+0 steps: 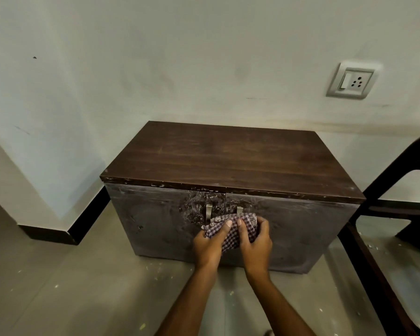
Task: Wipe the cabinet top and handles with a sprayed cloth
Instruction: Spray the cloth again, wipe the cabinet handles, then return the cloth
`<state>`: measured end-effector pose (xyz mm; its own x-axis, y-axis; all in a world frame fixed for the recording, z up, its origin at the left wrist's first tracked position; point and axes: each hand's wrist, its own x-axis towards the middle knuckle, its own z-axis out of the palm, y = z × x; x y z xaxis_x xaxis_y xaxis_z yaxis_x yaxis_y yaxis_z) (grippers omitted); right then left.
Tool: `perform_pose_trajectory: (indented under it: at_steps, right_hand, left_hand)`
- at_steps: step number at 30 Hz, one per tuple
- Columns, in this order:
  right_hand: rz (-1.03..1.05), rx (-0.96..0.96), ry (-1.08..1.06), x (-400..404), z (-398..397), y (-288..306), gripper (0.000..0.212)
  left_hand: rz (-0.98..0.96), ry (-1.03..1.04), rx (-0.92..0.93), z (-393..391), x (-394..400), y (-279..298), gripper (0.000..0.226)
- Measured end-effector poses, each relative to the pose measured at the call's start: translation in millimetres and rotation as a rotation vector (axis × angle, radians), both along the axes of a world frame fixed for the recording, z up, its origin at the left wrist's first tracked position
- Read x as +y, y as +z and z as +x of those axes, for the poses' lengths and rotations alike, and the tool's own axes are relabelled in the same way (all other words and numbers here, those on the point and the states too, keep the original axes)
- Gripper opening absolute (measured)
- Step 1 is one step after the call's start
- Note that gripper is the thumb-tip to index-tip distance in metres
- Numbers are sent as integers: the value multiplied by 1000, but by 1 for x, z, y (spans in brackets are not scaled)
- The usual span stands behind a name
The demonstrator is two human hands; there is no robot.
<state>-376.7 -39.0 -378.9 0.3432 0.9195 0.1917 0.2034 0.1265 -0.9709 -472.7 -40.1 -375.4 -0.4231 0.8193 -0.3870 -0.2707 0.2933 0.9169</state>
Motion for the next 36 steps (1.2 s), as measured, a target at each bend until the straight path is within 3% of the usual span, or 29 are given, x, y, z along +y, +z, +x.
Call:
perform_pose_trajectory:
  at_steps: [4,10,19,25,31,36]
  right_hand:
    - [-96,-10,42,-6,7,-29,25]
    - [-49,16,53,-5,6,-25,20]
    - [-86,-40,46,9,9,-35,22]
    - [-20,-36,130,0,13,-36,26]
    - [-197,-103,66,16,13,-36,33]
    - [-211,-99,63,-5,0,-34,26]
  left_hand:
    - [-43,-31,40,-1,-4,-16,43]
    - [-27,-55,23,-3,5,-19,70]
    - [2,-58,-3,3,5,-20,37]
    - [-4,-156,-6,-14,3,-30,75]
    - [-64,-155,34,-6,5,-19,42]
    - [-56,-184,69,-25,-5,-25,41]
